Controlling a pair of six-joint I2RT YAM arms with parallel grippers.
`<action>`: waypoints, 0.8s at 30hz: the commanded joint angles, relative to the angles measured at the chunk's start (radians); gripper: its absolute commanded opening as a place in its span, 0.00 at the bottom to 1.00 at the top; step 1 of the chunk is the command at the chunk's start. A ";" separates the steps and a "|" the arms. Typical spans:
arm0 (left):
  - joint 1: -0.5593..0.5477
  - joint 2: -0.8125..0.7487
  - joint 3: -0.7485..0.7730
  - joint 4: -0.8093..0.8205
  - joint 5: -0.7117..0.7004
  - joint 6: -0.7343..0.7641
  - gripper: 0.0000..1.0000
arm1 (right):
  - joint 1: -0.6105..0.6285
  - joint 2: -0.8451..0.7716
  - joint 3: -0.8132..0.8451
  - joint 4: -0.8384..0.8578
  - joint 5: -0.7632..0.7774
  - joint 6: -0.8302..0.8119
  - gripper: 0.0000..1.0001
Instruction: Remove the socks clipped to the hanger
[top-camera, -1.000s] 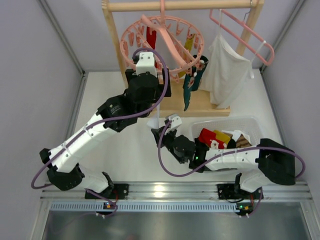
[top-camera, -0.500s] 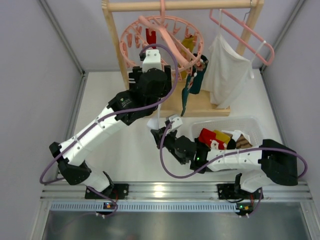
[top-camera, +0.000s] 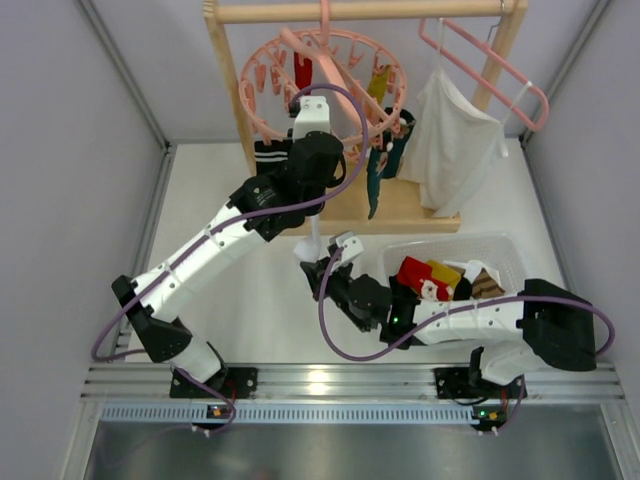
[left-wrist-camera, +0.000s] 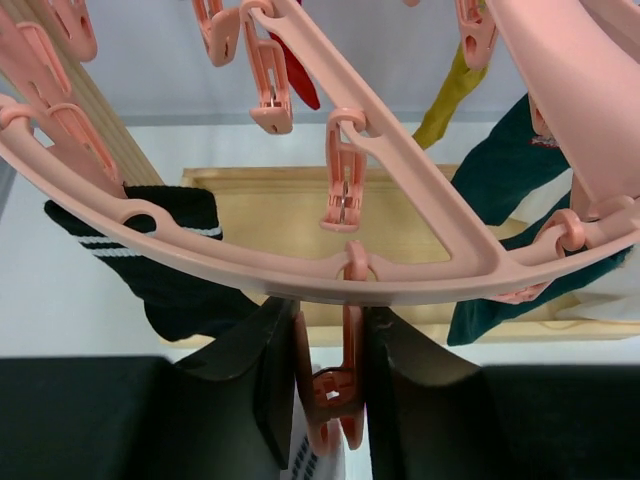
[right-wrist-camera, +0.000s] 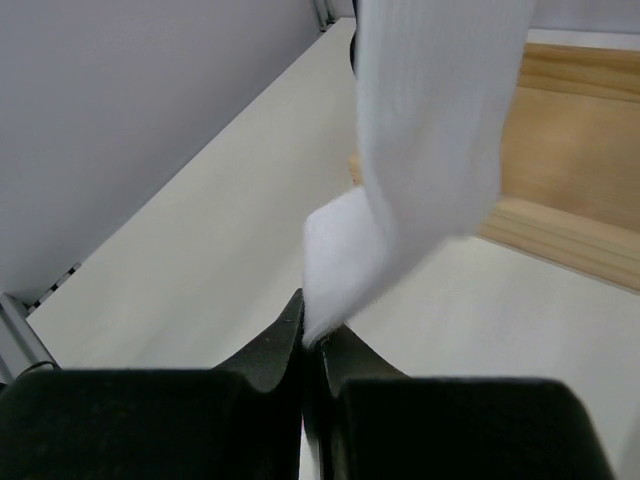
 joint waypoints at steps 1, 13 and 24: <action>0.009 -0.002 0.042 0.036 -0.017 0.000 0.28 | 0.027 -0.005 -0.002 0.034 0.017 -0.007 0.00; 0.012 -0.048 0.008 0.036 0.047 -0.033 0.39 | 0.098 -0.118 -0.068 -0.132 0.175 0.037 0.00; 0.012 -0.264 -0.162 0.035 0.132 -0.094 0.98 | 0.093 -0.468 -0.036 -0.740 0.404 0.207 0.00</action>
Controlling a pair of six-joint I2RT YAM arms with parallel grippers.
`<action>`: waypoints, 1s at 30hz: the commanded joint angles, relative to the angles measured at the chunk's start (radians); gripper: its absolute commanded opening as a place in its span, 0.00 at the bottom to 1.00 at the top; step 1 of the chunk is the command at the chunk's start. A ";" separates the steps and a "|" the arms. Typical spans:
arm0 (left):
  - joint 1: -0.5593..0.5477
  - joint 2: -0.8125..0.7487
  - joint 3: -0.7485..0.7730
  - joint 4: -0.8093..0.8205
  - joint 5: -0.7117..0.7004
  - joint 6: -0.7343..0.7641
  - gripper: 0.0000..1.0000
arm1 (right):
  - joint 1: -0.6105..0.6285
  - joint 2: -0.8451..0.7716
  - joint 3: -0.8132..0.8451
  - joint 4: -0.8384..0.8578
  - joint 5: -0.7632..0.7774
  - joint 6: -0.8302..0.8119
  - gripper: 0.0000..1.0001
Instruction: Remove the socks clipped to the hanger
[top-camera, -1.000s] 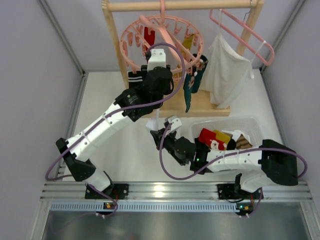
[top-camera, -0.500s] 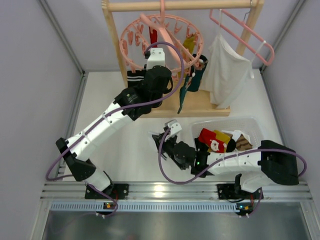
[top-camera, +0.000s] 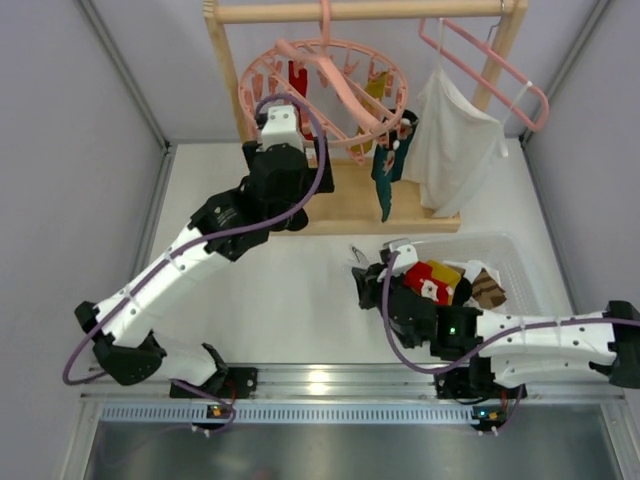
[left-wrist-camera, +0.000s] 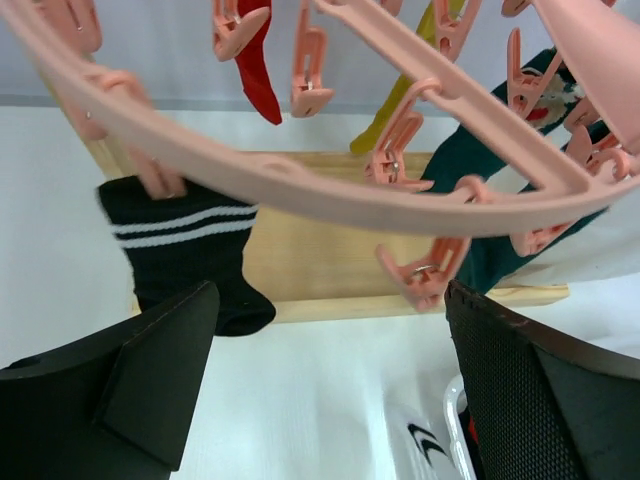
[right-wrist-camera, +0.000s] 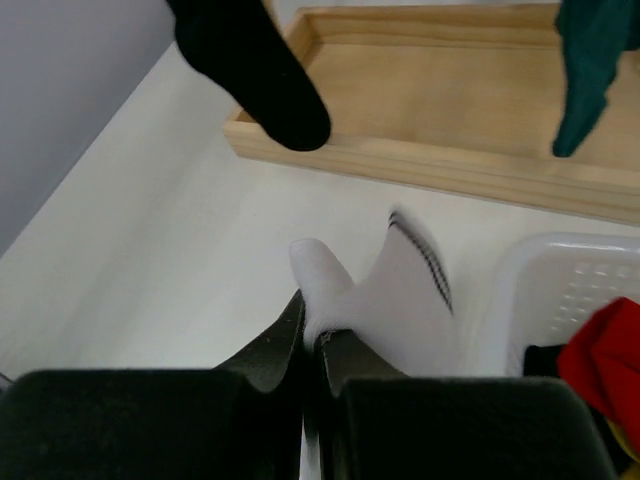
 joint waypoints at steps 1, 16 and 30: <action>0.004 -0.139 -0.103 0.029 0.017 -0.041 0.98 | 0.003 -0.108 0.050 -0.325 0.161 0.108 0.00; 0.004 -0.696 -0.587 -0.092 0.005 -0.037 0.98 | -0.281 -0.493 0.188 -0.973 0.230 0.215 0.00; 0.004 -0.736 -0.655 -0.132 0.086 0.036 0.98 | -1.095 -0.259 0.080 -0.766 -0.234 0.034 0.00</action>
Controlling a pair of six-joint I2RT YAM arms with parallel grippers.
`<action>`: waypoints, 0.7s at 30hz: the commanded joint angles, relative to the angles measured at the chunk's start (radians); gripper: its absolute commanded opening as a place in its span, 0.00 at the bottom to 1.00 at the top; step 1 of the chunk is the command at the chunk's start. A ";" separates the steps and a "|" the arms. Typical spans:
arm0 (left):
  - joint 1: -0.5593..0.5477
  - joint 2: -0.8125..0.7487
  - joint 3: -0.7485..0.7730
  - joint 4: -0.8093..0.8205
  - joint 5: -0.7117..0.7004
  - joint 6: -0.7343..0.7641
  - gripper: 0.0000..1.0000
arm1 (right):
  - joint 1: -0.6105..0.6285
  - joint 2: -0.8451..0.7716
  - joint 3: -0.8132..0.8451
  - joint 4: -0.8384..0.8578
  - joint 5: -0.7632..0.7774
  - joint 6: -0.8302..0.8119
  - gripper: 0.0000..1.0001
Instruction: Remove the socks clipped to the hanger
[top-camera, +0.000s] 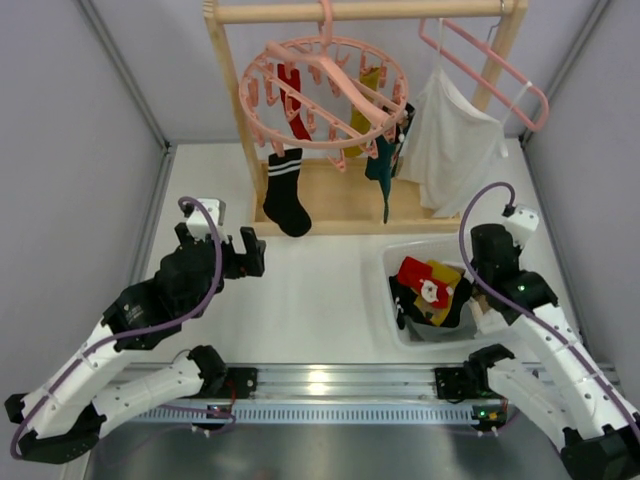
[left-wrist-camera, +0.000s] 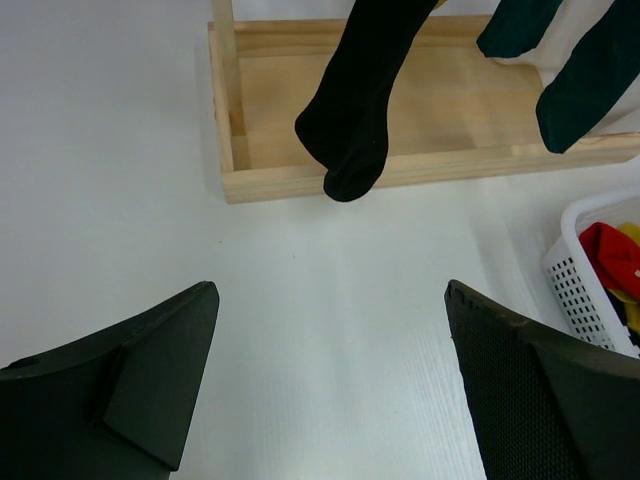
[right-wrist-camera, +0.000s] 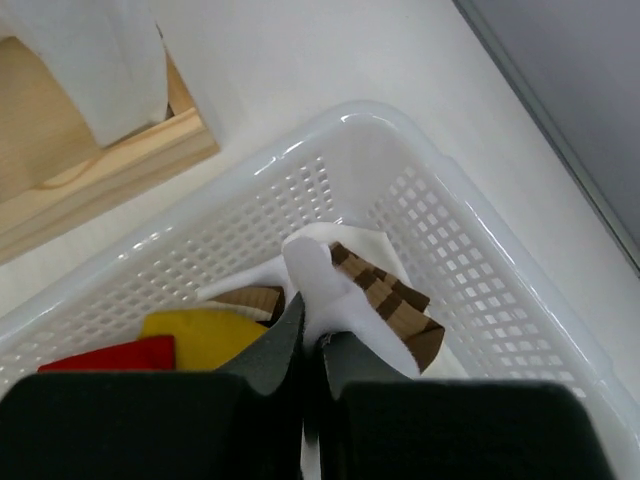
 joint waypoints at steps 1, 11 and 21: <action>0.003 -0.025 -0.027 0.003 -0.017 0.015 0.98 | -0.078 0.028 -0.014 0.095 -0.080 -0.042 0.01; 0.003 -0.059 -0.050 0.011 -0.097 -0.038 0.98 | -0.086 -0.026 0.004 0.158 -0.419 -0.059 0.99; 0.072 -0.045 -0.134 0.167 0.165 0.050 0.99 | 0.140 -0.003 -0.114 0.574 -0.827 -0.003 0.99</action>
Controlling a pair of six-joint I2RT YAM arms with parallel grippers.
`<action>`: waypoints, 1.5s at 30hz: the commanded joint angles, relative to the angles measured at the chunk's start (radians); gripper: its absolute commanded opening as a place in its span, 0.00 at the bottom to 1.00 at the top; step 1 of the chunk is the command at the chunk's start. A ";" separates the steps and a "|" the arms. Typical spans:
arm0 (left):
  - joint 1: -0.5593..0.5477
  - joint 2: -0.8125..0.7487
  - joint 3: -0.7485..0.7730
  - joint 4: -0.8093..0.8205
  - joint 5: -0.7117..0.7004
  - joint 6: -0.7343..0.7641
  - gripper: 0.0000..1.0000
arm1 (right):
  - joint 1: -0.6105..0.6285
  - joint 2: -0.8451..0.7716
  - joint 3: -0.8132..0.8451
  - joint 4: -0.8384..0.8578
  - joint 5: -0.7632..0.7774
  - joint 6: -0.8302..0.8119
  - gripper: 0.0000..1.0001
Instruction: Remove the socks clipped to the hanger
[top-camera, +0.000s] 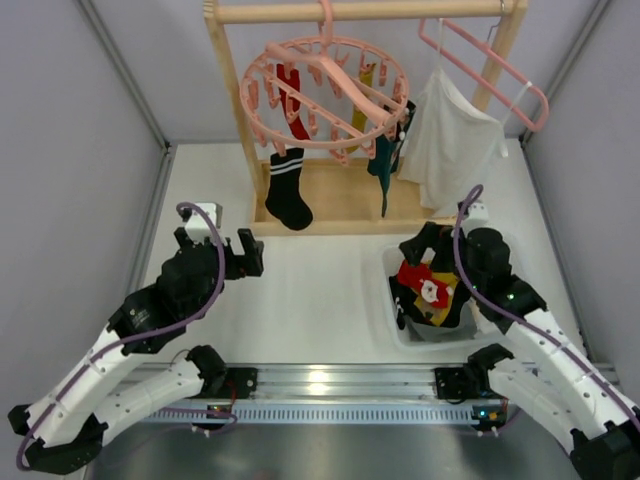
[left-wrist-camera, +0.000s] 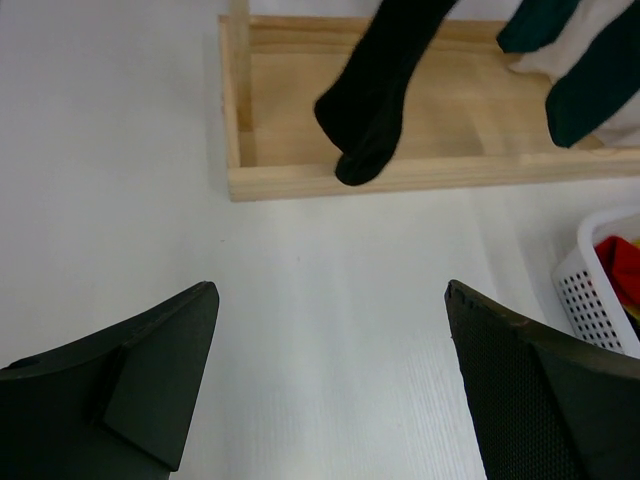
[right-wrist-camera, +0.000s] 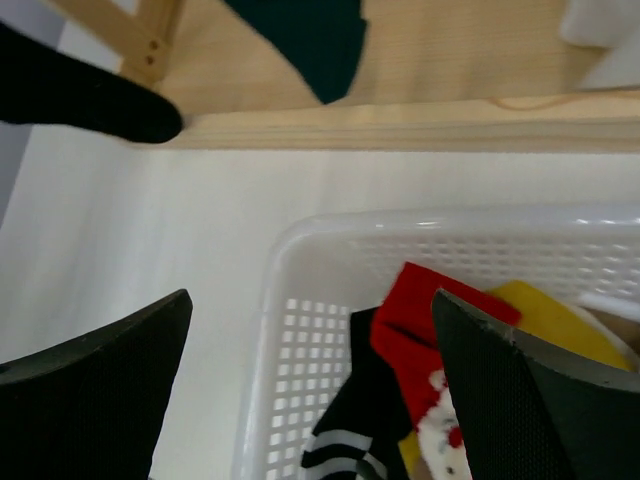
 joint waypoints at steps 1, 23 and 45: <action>0.012 0.022 -0.045 0.127 0.220 0.047 0.98 | 0.120 0.037 0.006 0.219 -0.103 -0.004 0.99; 0.554 0.353 -0.585 1.550 0.981 0.075 0.98 | 0.223 -0.289 -0.115 0.257 -0.366 -0.016 0.99; 0.570 0.633 -0.413 1.711 1.122 0.094 0.22 | 0.225 -0.299 -0.091 0.236 -0.450 -0.037 0.99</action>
